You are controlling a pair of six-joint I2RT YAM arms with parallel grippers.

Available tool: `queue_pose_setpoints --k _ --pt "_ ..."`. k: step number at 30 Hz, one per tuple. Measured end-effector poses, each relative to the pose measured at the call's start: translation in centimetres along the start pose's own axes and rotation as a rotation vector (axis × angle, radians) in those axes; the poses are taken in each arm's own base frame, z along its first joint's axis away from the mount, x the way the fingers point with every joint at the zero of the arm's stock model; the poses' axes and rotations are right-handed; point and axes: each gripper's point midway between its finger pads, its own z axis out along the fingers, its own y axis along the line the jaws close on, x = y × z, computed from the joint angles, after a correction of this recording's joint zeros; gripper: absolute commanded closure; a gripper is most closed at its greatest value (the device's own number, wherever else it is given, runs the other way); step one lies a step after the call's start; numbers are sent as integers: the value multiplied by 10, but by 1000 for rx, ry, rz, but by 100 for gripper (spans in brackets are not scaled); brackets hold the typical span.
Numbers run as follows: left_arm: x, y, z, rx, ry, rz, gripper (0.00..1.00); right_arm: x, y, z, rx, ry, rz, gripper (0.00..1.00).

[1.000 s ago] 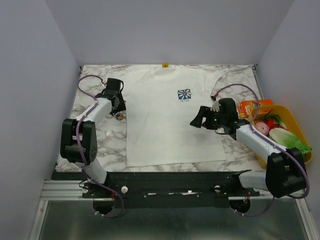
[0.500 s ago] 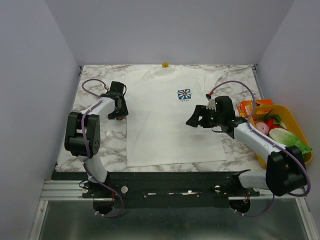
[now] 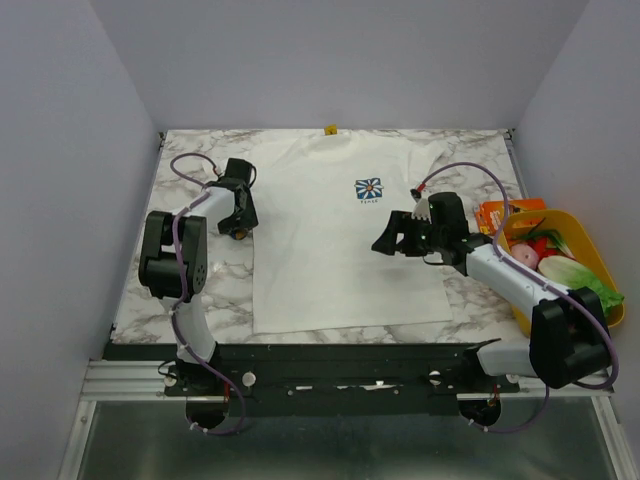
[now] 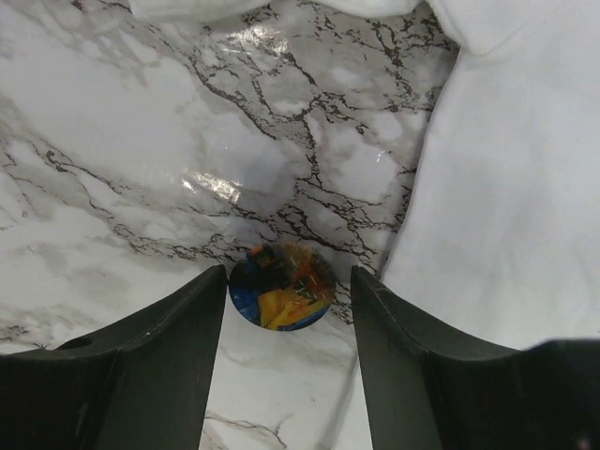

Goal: Pin the brooch onto the clothing

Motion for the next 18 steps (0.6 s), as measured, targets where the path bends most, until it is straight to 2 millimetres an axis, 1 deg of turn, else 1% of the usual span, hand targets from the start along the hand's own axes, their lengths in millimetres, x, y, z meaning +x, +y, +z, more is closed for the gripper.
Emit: queue_pose_setpoints --k 2,3,4,6,8,9,14,18 --pt "-4 -1 2 1 -4 -2 41 0 0 0 1 2 1 15" --pt "-5 -2 3 2 -6 -1 47 1 -1 1 1 3 1 15" --pt "-7 -3 3 2 -7 -2 50 1 -1 1 2 4 2 15" --pt "-8 -3 4 4 -10 0 54 1 -1 1 3 6 3 15" --pt "-9 -4 5 5 -14 3 55 1 -1 2 3 7 3 15" --pt "-10 -4 5 6 -15 3 58 0 -1 2 3 7 3 15" --pt "-14 0 4 10 -25 -7 60 -7 1 3 -2 -2 -4 15" --pt "-15 1 -4 25 -33 -15 60 -9 3 4 -7 -4 -9 15"
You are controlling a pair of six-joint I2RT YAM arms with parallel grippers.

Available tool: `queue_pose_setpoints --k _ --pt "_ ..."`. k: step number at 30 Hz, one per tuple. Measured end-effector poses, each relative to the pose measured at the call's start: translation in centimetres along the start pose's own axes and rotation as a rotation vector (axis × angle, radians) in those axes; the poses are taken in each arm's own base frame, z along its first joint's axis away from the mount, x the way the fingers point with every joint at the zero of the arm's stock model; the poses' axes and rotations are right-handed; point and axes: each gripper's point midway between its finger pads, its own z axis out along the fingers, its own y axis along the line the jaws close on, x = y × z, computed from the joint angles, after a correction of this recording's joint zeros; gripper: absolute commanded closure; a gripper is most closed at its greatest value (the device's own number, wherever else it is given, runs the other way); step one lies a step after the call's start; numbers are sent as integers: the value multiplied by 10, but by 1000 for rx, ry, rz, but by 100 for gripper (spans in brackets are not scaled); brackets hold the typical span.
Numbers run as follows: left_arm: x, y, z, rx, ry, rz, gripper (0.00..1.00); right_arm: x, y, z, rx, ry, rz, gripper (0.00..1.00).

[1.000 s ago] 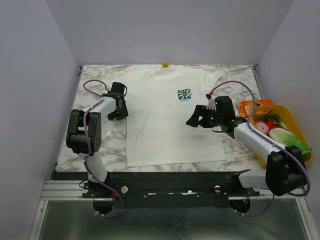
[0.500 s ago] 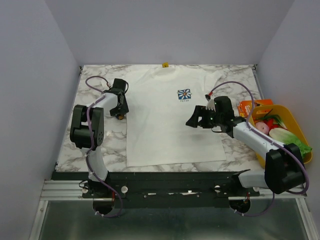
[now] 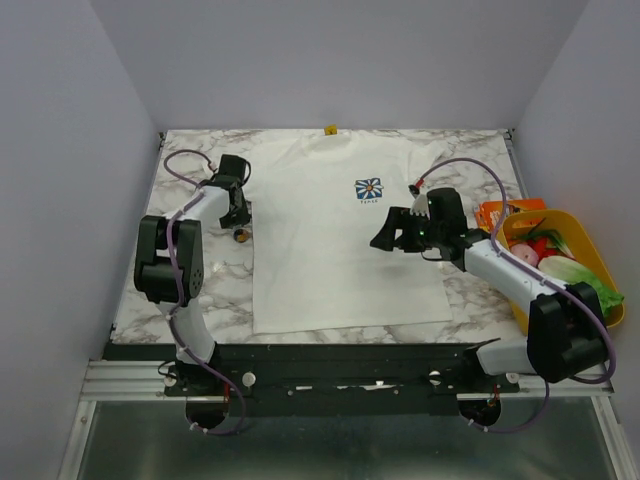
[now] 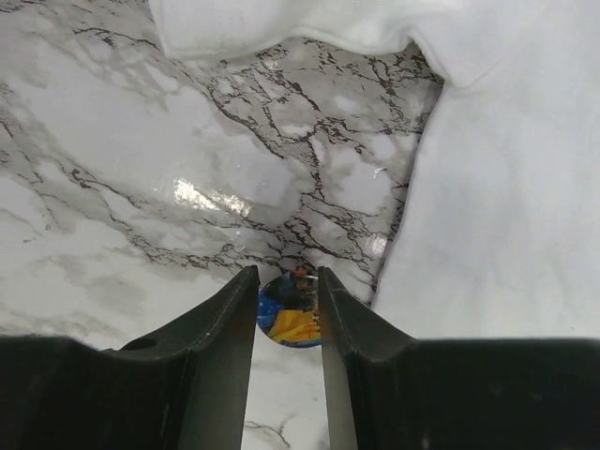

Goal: Pin the brooch onto the clothing

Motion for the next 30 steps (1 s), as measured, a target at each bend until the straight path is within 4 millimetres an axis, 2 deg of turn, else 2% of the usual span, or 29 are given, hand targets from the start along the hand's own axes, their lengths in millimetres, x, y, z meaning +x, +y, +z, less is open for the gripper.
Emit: queue_pose_setpoints --k 5,9,11,17,26,30 --pt "-14 -5 -24 49 -49 -15 59 1 0 2 -5 8 -1 15" --pt "-23 -6 -40 75 -85 -23 45 2 2 2 -12 13 -3 15" --pt "-22 -6 -41 73 -83 -25 44 3 3 3 -15 17 -4 15" --pt "-9 1 -31 53 -41 -24 42 10 3 8 -19 43 -8 15" --pt "19 3 3 38 73 -14 40 13 5 10 -22 56 -12 15" --pt "18 1 4 42 71 -12 40 14 6 11 -25 58 -14 15"
